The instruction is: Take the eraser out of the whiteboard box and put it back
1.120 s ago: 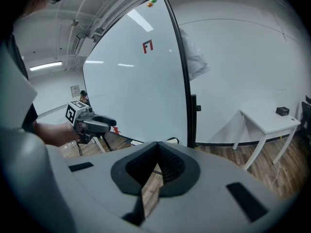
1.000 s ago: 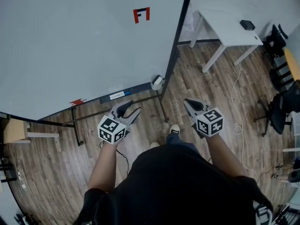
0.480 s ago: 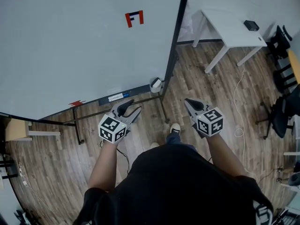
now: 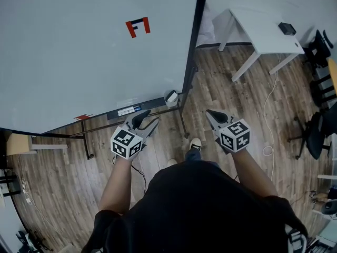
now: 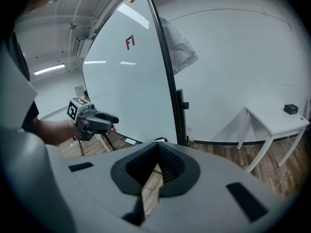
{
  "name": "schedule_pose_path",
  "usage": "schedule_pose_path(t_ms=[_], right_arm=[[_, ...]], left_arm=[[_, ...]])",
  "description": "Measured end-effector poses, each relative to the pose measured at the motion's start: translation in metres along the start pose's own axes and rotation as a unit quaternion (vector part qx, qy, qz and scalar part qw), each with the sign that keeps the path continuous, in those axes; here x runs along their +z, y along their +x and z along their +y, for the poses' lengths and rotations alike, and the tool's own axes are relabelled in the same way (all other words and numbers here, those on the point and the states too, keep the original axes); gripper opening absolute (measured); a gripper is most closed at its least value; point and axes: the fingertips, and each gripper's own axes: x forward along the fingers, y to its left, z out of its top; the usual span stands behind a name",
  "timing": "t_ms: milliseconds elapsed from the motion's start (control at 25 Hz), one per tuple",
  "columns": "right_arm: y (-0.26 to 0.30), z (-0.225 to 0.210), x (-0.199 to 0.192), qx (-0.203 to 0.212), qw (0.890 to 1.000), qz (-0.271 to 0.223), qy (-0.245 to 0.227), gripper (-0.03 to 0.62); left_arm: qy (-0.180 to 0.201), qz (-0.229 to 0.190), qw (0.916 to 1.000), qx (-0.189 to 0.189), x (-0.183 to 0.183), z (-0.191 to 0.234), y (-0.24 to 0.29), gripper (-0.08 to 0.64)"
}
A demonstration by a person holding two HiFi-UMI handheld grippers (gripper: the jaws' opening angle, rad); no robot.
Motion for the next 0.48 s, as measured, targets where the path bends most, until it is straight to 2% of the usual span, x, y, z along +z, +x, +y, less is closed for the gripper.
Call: schedule_pose_path(t_ms=[280, 480], right_arm=[[0.007, -0.019, 0.001, 0.012, 1.000, 0.006, 0.003, -0.006], [0.013, -0.030, -0.001, 0.018, 1.000, 0.012, 0.008, -0.006]], left_arm=[[0.008, 0.013, 0.9998, 0.015, -0.003, 0.008, 0.026, 0.186], [-0.001, 0.023, 0.9996, 0.018, -0.009, 0.014, 0.041, 0.186]])
